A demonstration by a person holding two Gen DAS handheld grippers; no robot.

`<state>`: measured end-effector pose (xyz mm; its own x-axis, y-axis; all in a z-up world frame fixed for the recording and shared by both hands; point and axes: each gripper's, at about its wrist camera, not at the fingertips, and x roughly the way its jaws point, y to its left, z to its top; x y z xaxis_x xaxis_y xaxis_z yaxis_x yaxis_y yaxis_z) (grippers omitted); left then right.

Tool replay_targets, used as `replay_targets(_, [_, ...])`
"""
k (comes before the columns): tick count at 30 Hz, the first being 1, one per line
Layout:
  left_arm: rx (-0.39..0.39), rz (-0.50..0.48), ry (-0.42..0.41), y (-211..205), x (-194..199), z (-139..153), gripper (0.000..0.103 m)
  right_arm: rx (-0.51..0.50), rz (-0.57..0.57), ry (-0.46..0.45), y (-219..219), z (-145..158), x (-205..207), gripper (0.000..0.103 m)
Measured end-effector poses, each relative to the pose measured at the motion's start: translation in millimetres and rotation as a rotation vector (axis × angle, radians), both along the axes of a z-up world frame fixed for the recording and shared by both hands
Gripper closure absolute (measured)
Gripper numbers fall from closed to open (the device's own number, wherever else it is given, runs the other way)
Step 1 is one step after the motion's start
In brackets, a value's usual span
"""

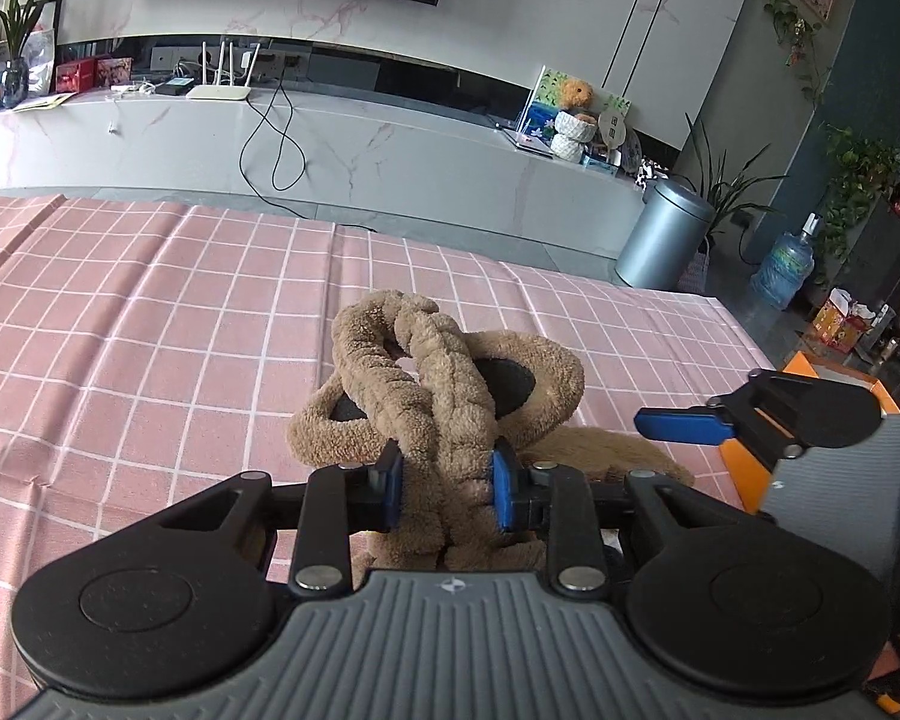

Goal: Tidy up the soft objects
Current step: 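Lift the brown braid with the left tool while the right tool lifts the pink sponge toward the box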

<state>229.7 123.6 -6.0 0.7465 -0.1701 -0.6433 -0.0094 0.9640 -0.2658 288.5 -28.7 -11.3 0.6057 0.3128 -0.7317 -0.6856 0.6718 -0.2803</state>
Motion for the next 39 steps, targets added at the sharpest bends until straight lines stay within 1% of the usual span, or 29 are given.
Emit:
replay_targets(4, [0.004,-0.003,0.004,-0.9,0.4,-1.6,0.071,-0.047,-0.001,0.022,9.0,-15.7,11.1,0.023])
replay_targets(6, [0.003,-0.005,0.007,-1.8,0.7,-2.7,0.071,-0.061,-0.010,0.026,10.1,-21.4,14.5,0.026])
replay_targets(7, [0.006,-0.005,0.006,-1.9,0.8,-2.6,0.071,-0.061,-0.015,0.030,8.6,-23.3,16.2,0.032])
replay_targets(9, [0.009,-0.005,0.005,-1.9,0.8,-2.8,0.071,-0.053,-0.026,0.034,7.9,-23.4,17.8,0.033])
replay_targets(11, [0.014,-0.007,0.004,-3.2,0.5,-3.5,0.071,-0.049,-0.028,0.028,7.4,-22.0,16.4,0.041])
replay_targets(12, [0.015,-0.005,0.003,-3.0,0.3,-3.7,0.071,-0.048,-0.026,0.020,7.2,-20.6,15.1,0.043])
replay_targets(14, [0.017,-0.004,0.002,-3.9,0.3,-3.3,0.071,-0.047,-0.027,-0.003,6.6,-15.7,11.5,0.052])
replay_targets(19, [0.029,-0.002,-0.020,-6.6,-5.4,0.1,0.071,0.004,-0.067,-0.031,-5.9,4.2,11.9,0.055])
replay_targets(21, [0.048,-0.004,-0.033,-8.8,-9.3,4.0,0.071,0.021,-0.091,-0.065,-13.0,13.2,11.1,0.056])
replay_targets(23, [0.077,-0.008,-0.050,-12.7,-13.5,11.4,0.071,0.057,-0.115,-0.077,-22.1,24.5,9.2,0.056])
replay_targets(26, [0.094,-0.011,-0.083,-17.7,-22.0,26.1,0.071,0.106,-0.142,-0.074,-35.0,41.0,2.3,0.057])
replay_targets(31, [0.104,-0.029,-0.145,-34.6,-38.3,56.6,0.071,0.178,-0.160,-0.097,-55.5,67.5,-23.0,0.057])
replay_targets(35, [0.093,-0.053,-0.190,-51.1,-53.1,81.1,0.071,0.247,-0.169,-0.104,-75.3,92.0,-43.8,0.057])
replay_targets(39, [0.070,-0.104,-0.223,-73.3,-65.4,103.2,0.071,0.309,-0.177,-0.078,-101.5,116.8,-64.5,0.057])
